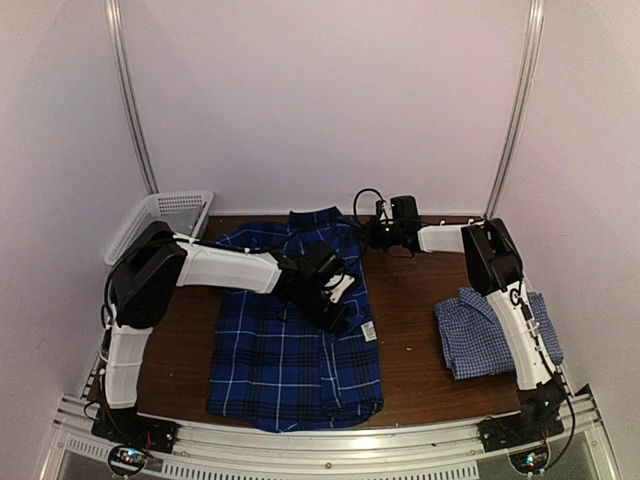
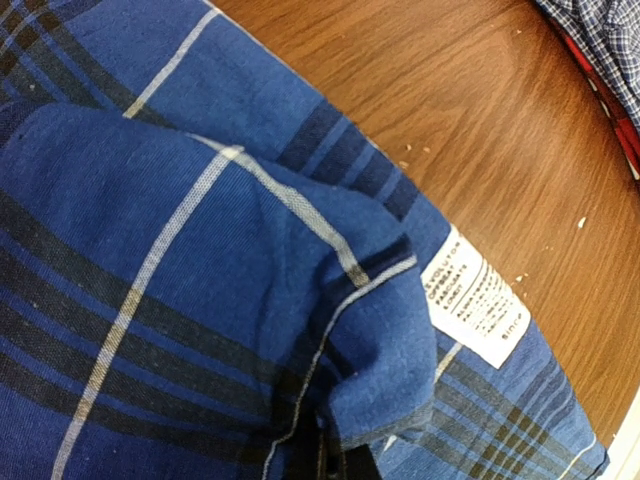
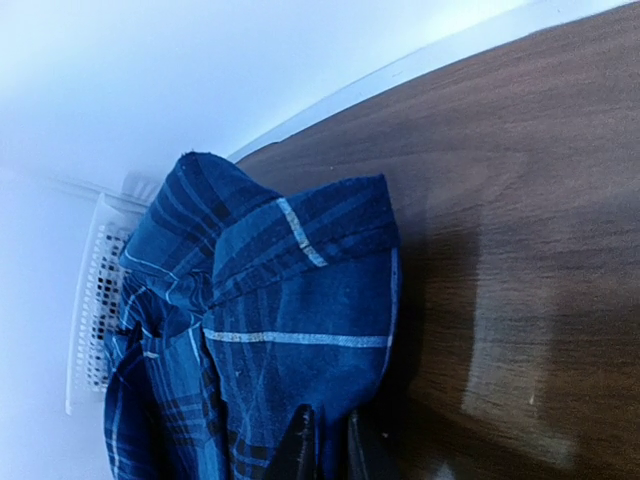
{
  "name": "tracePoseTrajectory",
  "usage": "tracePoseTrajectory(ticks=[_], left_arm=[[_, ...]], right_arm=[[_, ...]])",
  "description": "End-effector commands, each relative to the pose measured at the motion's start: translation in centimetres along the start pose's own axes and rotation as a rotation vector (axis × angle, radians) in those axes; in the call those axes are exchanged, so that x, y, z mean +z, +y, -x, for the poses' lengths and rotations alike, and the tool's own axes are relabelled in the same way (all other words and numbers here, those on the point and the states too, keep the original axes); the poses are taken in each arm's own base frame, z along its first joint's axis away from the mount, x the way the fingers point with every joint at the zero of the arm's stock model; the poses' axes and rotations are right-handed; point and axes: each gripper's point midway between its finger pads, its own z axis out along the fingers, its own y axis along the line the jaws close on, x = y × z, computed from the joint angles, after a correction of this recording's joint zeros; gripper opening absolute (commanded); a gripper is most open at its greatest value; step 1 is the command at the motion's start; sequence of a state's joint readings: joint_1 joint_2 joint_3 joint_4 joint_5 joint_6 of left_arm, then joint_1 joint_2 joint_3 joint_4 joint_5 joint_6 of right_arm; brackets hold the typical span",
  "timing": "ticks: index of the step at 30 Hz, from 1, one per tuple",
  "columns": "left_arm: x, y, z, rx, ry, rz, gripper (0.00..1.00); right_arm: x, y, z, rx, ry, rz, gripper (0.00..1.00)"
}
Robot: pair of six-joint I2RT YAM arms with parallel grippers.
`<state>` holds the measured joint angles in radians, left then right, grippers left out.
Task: Fold and stack the long sleeve shirts
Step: Smooth out the 1/3-folded shirt at the center of the board.
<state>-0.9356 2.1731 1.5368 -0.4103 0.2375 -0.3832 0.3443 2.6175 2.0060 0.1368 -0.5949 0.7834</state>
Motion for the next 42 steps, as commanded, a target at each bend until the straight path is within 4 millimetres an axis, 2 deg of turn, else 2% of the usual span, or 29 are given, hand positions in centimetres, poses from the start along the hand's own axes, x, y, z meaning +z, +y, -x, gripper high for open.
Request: tracePoseTrajectory(ticks=[1,8,10,13,19,28,36,38,42], left_arm=[[0.9,1.1,-1.8,0.007,0.078,0.069,0.0],[-2.0,0.8,2.1,0.045,-0.023,0.119,0.0],[-3.1,0.5,3.2,0.063,-0.053,0.128,0.0],[-4.6,0.0,4.4,0.097,-0.085,0.129,0.0],[-6.8,-1.2,4.9,0.173,-0.096,0.098,0.0],[-9.0,-4.6,2.7,0.261,-0.032,-0.072,0.0],[-9.3,-7.7,-0.3,0.326,0.055,-0.237,0.04],[-8.9,-7.8,-1.2,0.333,0.083,-0.252,0.08],[-7.9,-7.3,-2.2,0.319,0.118,-0.247,0.28]], right_arm=[[-0.8,-0.3,1.8,-0.037,-0.024,-0.016,0.2],[-3.3,2.6,3.1,-0.085,-0.023,-0.039,0.45],[-4.5,3.8,3.5,-0.106,-0.035,-0.041,0.49],[-6.2,4.6,3.0,-0.123,-0.033,-0.056,0.55],[-10.1,6.4,1.9,-0.15,-0.04,-0.077,0.62],[-15.4,8.0,-1.2,-0.181,-0.045,-0.096,0.63],[-18.5,8.9,-4.9,-0.221,-0.03,-0.131,0.64],[-19.1,9.2,-6.1,-0.231,-0.021,-0.132,0.64],[-20.2,9.3,-8.7,-0.251,0.004,-0.147,0.65]])
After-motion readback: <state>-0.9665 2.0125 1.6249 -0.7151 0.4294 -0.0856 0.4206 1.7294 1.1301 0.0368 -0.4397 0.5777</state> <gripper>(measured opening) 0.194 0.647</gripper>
